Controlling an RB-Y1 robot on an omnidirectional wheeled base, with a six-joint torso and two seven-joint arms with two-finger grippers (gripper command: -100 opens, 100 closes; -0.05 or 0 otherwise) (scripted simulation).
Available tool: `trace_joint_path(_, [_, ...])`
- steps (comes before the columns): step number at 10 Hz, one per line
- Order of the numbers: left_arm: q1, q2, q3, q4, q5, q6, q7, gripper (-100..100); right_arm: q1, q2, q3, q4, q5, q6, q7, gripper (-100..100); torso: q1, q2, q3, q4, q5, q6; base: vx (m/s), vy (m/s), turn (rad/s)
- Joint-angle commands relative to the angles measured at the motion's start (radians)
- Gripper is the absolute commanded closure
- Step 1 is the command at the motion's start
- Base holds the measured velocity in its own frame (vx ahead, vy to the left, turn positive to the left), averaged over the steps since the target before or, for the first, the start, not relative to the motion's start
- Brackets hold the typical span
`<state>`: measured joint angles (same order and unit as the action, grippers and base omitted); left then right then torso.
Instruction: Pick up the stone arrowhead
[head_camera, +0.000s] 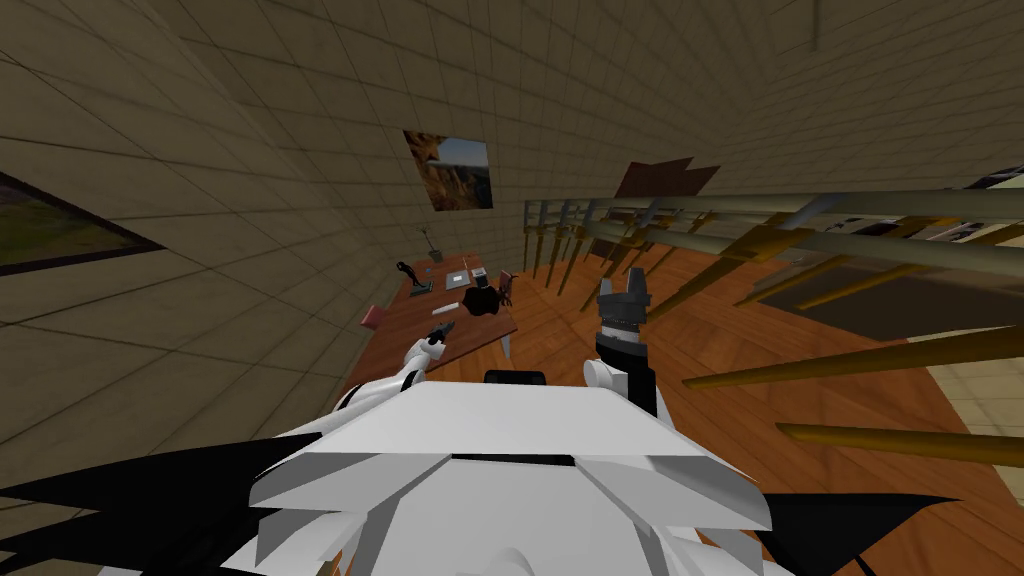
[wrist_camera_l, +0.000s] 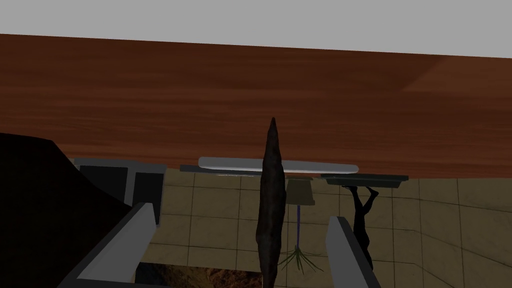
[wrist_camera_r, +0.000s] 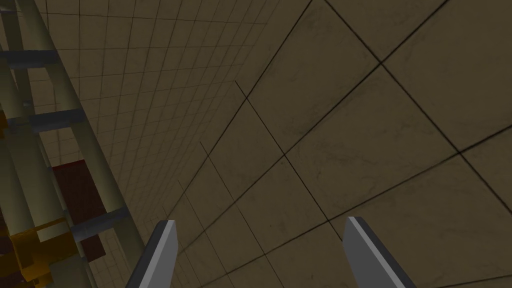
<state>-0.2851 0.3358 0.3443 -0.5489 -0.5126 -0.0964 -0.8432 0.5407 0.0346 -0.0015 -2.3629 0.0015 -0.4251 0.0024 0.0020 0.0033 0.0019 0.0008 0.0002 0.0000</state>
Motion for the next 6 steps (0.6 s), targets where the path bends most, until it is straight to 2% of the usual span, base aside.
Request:
trace_joint_path(1, [0.012,0.000,0.041,-0.013,0.004,0.005,-0.010,-100,0.000,0.000,0.000,0.000,0.000,0.000,0.000,0,0.000,0.000,0.000,0.000,0.000,0.000,-0.044,0.030,-0.224])
trace_joint_path(2, [0.012,0.000,0.041,-0.013,0.004,0.005,-0.010,-100,0.000,0.000,0.000,0.000,0.000,0.000,0.000,0,0.000,0.000,0.000,0.000,0.000,-0.001,-0.022,0.011,0.014])
trace_joint_path(3, [0.023,0.001,0.081,-0.009,0.007,0.003,-0.036,-100,0.000,0.000,0.000,0.000,0.000,0.000,0.000,0,-0.001,-0.001,0.000,0.000,0.000,-0.001,-0.042,0.015,-0.313])
trace_joint_path(4, [0.023,0.001,0.109,-0.009,0.007,0.003,-0.036,-100,0.000,0.000,0.000,0.000,0.000,0.000,0.000,0,-0.001,0.000,0.000,0.000,0.000,0.000,-0.042,0.032,-0.245])
trace_joint_path(5, [0.023,0.001,0.109,0.000,0.007,0.003,-0.036,-100,0.000,0.000,0.000,0.000,0.000,0.000,0.000,0,0.000,0.000,0.000,0.000,0.000,-0.001,-0.018,0.020,0.006])
trace_joint_path(6, [0.033,0.003,0.163,-0.005,0.010,0.001,-0.062,-100,0.000,0.000,0.000,0.000,0.000,0.000,0.000,0,0.000,-0.001,0.000,0.000,0.000,-0.002,-0.041,0.016,-0.311])
